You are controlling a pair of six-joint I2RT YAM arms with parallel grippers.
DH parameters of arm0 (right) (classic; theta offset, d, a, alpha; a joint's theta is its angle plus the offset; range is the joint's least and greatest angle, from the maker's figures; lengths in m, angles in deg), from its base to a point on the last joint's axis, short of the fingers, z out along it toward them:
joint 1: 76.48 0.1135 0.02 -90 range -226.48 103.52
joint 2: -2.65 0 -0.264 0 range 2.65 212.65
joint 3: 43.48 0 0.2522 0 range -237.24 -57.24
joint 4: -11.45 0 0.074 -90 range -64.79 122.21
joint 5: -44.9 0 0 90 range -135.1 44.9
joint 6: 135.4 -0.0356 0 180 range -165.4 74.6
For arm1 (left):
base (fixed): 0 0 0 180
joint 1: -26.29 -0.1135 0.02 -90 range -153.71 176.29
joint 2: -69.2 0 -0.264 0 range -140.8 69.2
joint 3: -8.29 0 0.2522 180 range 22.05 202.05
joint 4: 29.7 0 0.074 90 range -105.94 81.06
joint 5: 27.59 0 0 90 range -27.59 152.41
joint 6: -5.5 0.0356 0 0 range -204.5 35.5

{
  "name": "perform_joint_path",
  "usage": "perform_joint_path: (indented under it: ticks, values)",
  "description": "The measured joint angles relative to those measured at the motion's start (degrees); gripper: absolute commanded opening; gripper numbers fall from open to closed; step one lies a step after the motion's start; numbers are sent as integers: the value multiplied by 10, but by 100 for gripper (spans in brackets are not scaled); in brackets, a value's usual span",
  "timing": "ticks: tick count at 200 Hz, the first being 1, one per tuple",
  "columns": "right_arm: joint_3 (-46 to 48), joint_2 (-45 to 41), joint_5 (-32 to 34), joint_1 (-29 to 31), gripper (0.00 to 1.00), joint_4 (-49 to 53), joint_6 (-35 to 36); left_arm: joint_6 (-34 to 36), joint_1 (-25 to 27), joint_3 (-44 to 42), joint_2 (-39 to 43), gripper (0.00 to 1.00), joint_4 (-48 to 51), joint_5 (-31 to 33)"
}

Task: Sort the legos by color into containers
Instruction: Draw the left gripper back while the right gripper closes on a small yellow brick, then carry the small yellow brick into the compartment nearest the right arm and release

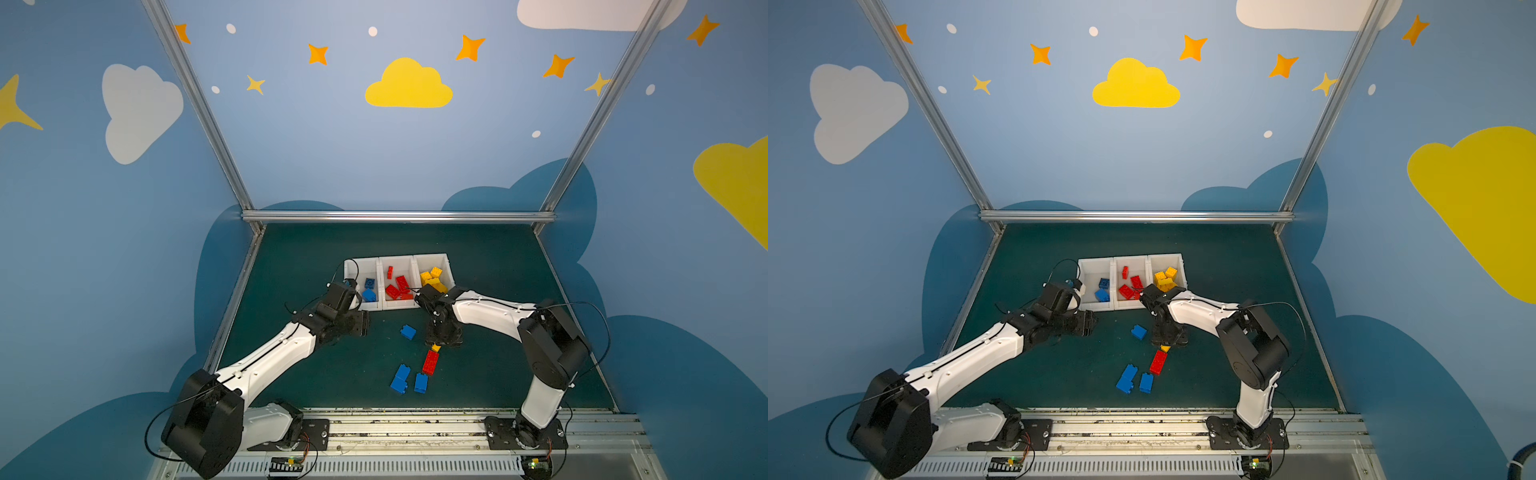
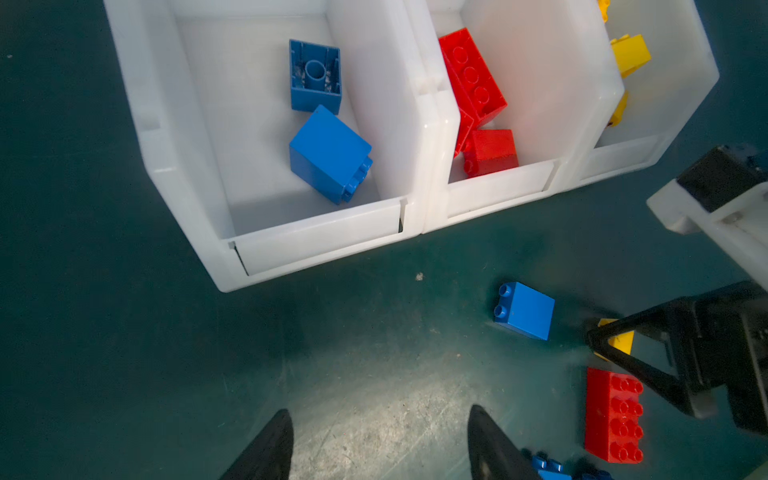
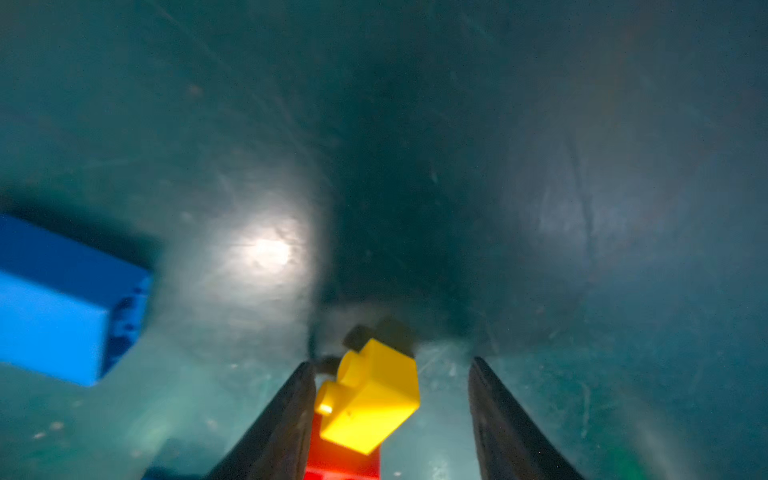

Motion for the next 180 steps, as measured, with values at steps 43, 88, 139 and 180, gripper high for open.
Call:
perform_joint_path:
  ticks: [43,88,139,180]
  values:
    - [17,-13,-2,0,44,-11,-11,0,0,-9,0,67,-5,-17]
    - [25,-19,-5,0,26,-20,-17,-1,0,-12,4,67,-7,-19]
    - [26,-33,-4,0,20,-20,-15,-4,0,-30,26,67,-7,-20]
    - [12,-38,-3,0,19,-6,-4,-7,0,-43,46,67,-2,-28]
